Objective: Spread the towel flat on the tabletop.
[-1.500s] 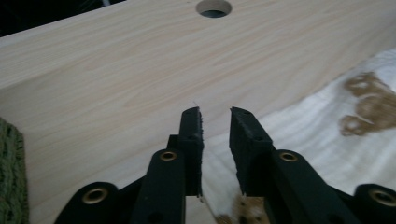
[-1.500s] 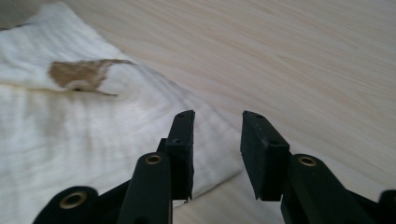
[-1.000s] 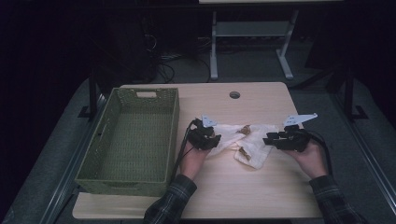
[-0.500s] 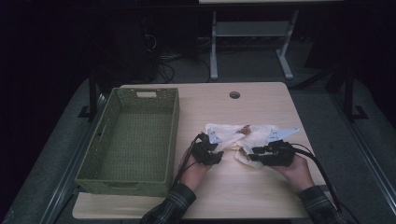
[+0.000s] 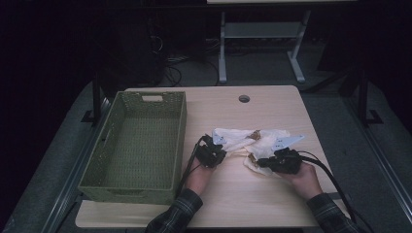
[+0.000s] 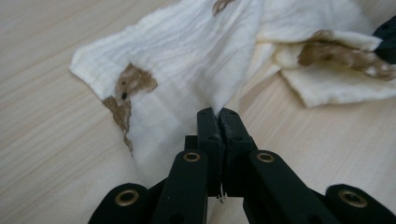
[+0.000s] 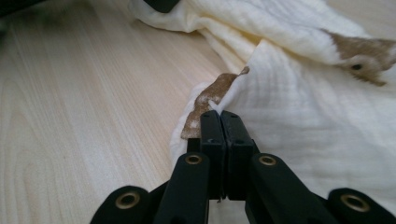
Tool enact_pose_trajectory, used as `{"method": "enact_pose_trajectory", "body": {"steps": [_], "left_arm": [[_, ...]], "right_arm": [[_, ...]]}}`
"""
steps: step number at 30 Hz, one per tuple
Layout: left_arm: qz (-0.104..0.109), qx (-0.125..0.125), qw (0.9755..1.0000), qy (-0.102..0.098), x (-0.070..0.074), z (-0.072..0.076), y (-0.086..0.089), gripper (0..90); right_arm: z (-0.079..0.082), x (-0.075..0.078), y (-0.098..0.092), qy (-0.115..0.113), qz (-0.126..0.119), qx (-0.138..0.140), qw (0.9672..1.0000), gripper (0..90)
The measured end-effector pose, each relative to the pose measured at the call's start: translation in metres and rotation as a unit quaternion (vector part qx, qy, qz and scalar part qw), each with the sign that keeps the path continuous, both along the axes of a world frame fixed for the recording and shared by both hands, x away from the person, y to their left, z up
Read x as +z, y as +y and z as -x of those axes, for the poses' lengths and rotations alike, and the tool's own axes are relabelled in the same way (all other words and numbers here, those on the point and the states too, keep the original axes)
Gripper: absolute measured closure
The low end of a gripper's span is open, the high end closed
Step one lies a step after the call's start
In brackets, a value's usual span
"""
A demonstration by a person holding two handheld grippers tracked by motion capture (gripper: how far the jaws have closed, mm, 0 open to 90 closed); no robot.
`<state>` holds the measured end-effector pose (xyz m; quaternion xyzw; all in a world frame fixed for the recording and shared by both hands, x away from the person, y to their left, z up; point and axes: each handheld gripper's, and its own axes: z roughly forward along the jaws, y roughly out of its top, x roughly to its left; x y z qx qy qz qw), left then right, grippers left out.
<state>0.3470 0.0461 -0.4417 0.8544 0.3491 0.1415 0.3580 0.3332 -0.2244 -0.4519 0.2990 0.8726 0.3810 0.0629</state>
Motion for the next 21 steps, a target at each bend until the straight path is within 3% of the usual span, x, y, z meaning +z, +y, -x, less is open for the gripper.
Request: {"method": "enact_pose_trajectory", "body": {"steps": [2,9,12,17,21], "left_arm": [[0.007,0.0,1.0,-0.003,0.003,0.001,0.001,87.9],[0.042,0.009,0.9988,-0.025,0.03,0.005,0.008,87.9],[0.046,0.019,0.9981,-0.036,0.038,0.005,0.011,87.9],[0.042,0.036,0.9978,-0.037,0.036,-0.003,0.013,87.8],[0.027,0.052,0.9978,-0.03,0.026,-0.019,0.007,87.8]], "right_arm": [[0.001,0.005,-0.004,-0.001,-0.007,-0.003,1.0,88.8],[0.003,0.03,-0.03,-0.038,-0.037,-0.024,0.9983,89.2],[0.003,0.039,-0.044,-0.051,-0.046,-0.037,0.997,89.2],[-0.007,0.038,-0.064,-0.049,-0.042,-0.065,0.9958,89.2],[-0.021,0.027,-0.064,-0.042,-0.025,-0.075,0.996,89.2]]}}
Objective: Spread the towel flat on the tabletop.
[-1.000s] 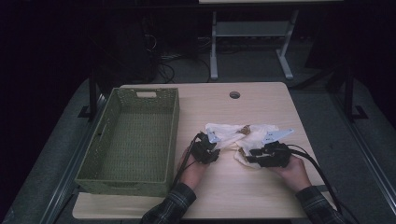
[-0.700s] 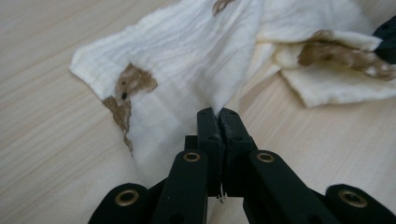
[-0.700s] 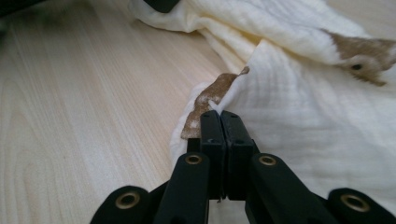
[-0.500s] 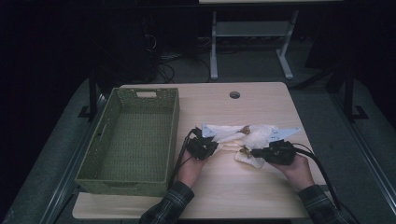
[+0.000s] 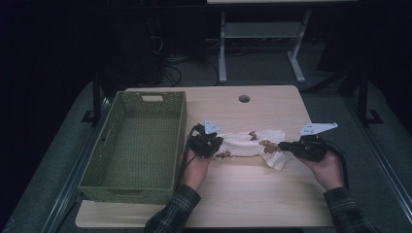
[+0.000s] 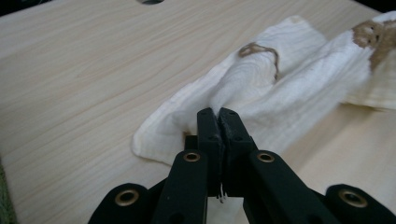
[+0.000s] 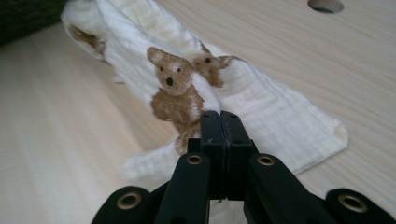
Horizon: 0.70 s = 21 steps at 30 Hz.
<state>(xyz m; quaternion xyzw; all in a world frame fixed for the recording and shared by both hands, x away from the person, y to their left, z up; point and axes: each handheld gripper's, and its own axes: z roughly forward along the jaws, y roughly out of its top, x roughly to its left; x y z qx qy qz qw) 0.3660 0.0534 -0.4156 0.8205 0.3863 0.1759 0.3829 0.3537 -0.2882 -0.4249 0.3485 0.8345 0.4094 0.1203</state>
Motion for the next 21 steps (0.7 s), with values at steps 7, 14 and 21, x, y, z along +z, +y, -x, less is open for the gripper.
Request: {"method": "enact_pose_trajectory", "body": {"steps": [7,14,21], "left_arm": [[-0.029,0.019,0.9994,0.004,-0.021,-0.027,-0.007,85.5],[-0.04,0.014,0.999,0.017,-0.025,-0.024,-0.008,70.3],[-0.03,-0.042,0.9987,-0.001,-0.006,0.012,-0.011,66.6]], "right_arm": [[-0.027,-0.022,0.003,0.018,0.027,-0.022,0.9992,89.1],[-0.04,-0.04,0.002,0.037,0.053,-0.036,0.9973,83.2],[-0.025,-0.019,-0.007,0.018,0.013,-0.022,0.9995,70.9]]}}
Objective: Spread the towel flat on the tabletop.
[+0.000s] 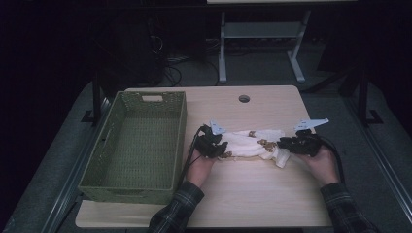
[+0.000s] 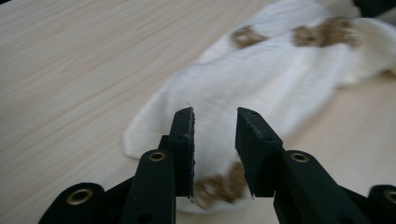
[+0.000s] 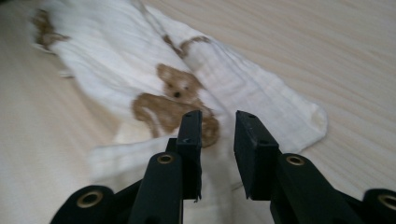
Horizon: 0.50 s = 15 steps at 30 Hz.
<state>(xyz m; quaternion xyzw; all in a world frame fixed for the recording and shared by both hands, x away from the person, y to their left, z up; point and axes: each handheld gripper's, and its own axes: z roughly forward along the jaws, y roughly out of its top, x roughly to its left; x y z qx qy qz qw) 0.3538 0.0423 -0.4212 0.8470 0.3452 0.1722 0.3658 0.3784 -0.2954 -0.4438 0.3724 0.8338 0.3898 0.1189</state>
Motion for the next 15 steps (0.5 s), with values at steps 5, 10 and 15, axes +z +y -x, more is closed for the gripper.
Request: {"method": "enact_pose_trajectory", "body": {"steps": [5,10,15], "left_arm": [[-0.01,-0.035,0.9993,0.007,-0.012,0.009,-0.01,64.3],[-0.035,-0.048,0.9979,0.024,-0.029,0.002,-0.02,59.8],[-0.053,-0.047,0.9971,0.028,-0.041,-0.006,-0.025,69.5]], "right_arm": [[0.02,0.008,0.004,0.002,-0.018,0.022,0.9996,67.6],[0.036,0.002,0.016,0.011,-0.001,0.043,0.999,59.5],[0.036,-0.007,0.025,0.024,0.017,0.04,0.9988,60.3]]}}
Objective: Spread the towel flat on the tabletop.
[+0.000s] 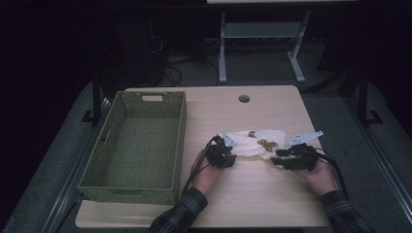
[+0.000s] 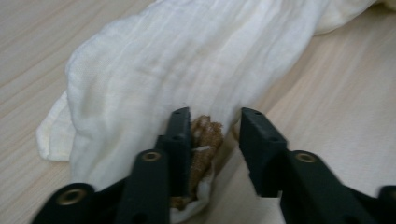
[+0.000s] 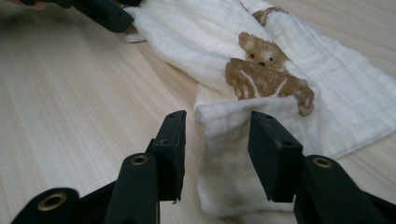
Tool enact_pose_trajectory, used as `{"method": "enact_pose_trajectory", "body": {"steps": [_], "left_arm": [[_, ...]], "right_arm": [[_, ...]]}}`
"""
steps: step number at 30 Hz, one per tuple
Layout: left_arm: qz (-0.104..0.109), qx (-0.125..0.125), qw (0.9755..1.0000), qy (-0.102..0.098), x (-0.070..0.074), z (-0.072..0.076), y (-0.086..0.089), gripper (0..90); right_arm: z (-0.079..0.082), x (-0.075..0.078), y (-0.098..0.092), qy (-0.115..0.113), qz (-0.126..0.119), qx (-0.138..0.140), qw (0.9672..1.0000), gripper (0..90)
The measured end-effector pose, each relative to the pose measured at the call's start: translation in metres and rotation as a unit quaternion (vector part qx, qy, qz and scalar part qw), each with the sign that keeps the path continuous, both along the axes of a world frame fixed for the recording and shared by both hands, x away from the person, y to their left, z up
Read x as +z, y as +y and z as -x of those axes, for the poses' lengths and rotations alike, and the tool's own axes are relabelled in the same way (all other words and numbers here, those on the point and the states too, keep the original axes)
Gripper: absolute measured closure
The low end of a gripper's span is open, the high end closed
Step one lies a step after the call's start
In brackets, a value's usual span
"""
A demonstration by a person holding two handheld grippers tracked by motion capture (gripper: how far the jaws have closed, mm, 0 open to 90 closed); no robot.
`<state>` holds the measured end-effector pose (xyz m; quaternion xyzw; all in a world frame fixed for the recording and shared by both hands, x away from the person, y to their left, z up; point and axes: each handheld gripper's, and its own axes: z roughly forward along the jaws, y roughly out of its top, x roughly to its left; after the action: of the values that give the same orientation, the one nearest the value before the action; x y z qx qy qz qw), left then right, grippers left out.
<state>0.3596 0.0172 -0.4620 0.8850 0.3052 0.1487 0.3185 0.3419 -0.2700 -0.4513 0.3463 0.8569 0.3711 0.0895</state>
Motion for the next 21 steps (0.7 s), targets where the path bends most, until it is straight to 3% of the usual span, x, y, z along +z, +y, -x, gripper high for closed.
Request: {"method": "enact_pose_trajectory", "body": {"steps": [2,4,9,12,14,16,18,19,21], "left_arm": [[0.008,-0.001,0.9999,0.006,0.001,-0.003,0.002,82.2],[0.021,-0.003,0.9996,0.018,0.007,-0.003,0.005,86.5],[0.07,-0.021,0.9968,0.033,0.038,0.007,0.013,87.2],[0.094,-0.033,0.9944,0.035,0.057,0.012,0.017,87.1],[0.089,-0.038,0.9948,0.031,0.063,0.011,0.017,86.6],[0.075,-0.03,0.9964,0.028,0.061,0.005,0.018,84.0],[0.073,-0.018,0.9966,0.034,0.055,-0.001,0.019,83.4],[0.063,-0.003,0.9974,0.035,0.043,-0.011,0.019,82.9],[0.054,0.003,0.9979,0.036,0.034,-0.019,0.019,82.9]], "right_arm": [[-0.003,-0.002,0.001,-0.004,0.011,-0.004,0.9999,75.3],[-0.003,-0.002,-0.002,-0.013,0.011,-0.007,0.9998,83.3],[-0.001,0.006,-0.014,-0.033,-0.012,-0.015,0.9993,84.5],[-0.003,0.007,-0.021,-0.032,-0.017,-0.025,0.999,84.5],[-0.004,0.008,-0.026,-0.035,-0.018,-0.029,0.9988,84.4],[-0.004,0.008,-0.028,-0.037,-0.019,-0.032,0.9986,84.4],[-0.005,0.008,-0.028,-0.036,-0.019,-0.033,0.9986,84.4],[-0.005,0.007,-0.028,-0.035,-0.017,-0.034,0.9987,84.5],[-0.006,0.006,-0.028,-0.033,-0.016,-0.035,0.9987,84.5]]}}
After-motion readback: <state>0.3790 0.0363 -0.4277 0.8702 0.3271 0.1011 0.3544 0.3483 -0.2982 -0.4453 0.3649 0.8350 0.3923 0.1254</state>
